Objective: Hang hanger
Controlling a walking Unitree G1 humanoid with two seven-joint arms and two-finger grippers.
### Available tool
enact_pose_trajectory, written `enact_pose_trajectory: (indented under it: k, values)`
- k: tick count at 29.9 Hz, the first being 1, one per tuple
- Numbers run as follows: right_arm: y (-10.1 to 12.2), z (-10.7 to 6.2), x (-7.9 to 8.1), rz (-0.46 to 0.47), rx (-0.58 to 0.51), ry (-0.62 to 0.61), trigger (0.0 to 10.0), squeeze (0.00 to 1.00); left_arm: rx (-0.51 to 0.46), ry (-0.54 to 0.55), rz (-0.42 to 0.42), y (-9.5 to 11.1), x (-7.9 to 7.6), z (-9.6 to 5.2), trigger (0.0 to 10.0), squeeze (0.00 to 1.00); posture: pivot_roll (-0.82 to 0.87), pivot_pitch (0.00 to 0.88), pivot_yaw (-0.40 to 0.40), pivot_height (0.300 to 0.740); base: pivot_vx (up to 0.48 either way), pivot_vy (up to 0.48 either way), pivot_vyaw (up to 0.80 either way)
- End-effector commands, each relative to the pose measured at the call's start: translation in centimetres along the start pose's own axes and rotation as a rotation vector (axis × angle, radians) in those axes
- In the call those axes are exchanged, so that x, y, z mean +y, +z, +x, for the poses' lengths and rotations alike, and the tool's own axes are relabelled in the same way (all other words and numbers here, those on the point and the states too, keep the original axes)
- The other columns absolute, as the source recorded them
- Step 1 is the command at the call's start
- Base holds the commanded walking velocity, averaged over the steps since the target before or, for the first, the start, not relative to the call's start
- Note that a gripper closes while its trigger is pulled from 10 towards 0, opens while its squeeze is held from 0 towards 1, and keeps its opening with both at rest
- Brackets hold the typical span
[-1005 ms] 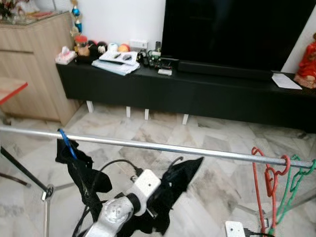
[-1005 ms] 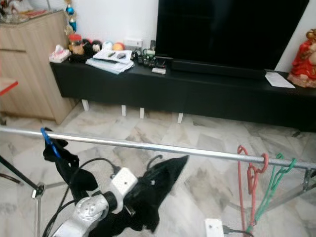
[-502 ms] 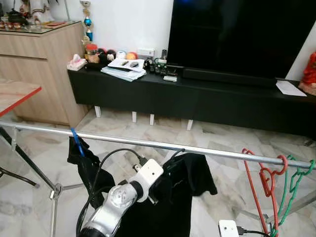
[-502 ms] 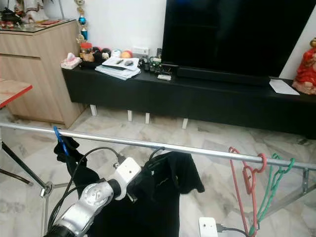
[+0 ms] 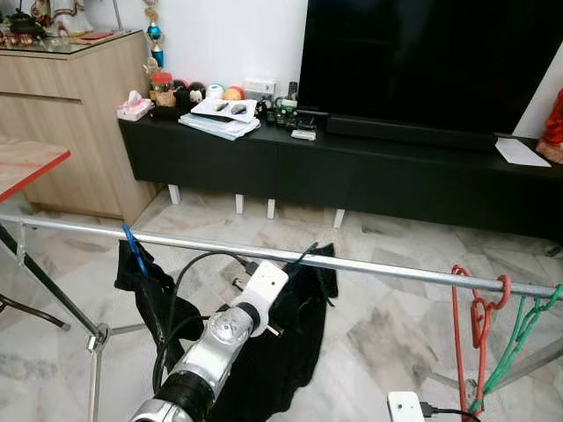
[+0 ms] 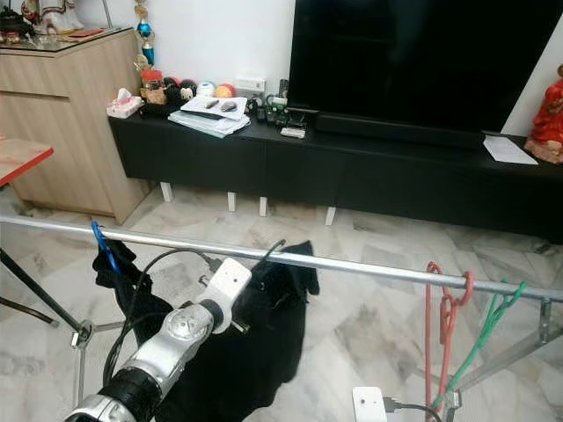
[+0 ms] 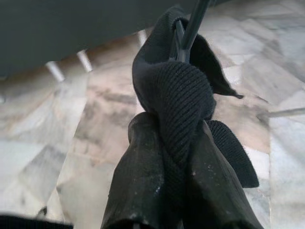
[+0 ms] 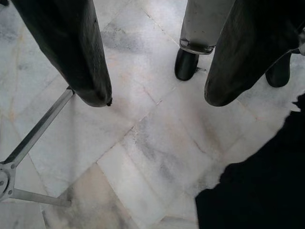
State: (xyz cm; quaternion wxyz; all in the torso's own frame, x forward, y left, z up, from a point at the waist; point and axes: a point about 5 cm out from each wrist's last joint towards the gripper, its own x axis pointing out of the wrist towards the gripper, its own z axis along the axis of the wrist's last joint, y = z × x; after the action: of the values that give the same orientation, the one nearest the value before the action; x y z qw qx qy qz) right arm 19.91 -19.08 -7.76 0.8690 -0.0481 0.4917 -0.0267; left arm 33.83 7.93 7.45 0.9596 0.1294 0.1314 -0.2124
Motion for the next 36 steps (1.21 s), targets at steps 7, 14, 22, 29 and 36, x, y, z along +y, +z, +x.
enact_pose_trajectory:
  k: [7,14,22,29,36]
  values:
    - [0.1,0.0,-0.2,-0.015,-0.001,0.004,10.0,0.00,0.047,0.068,-0.037,-0.5,0.8,0.2,10.0,0.00,0.11,0.000,-0.052,0.740,0.000,0.000,0.00]
    - [0.3,0.0,-0.2,-0.027,-0.003,0.006,10.0,0.00,0.047,0.030,-0.050,-1.1,0.0,-0.1,10.0,0.00,0.10,0.000,-0.058,0.740,0.000,0.000,0.00]
    - [0.2,0.0,-0.2,-0.028,-0.006,0.006,10.0,0.00,-0.013,0.049,-0.066,-1.3,0.2,-0.9,10.0,0.96,0.11,0.000,-0.054,0.740,0.000,0.000,0.00]
    - [0.2,0.0,-0.1,-0.033,-0.006,0.010,10.0,0.00,-0.061,0.046,-0.068,-1.2,0.3,-1.7,10.0,1.00,0.13,0.000,-0.058,0.740,0.000,0.000,0.00]
    - [0.3,0.0,0.0,-0.035,-0.008,0.012,10.0,0.00,-0.069,0.012,-0.036,-1.2,0.1,-2.4,10.0,1.00,0.13,0.000,-0.058,0.740,0.000,0.000,0.00]
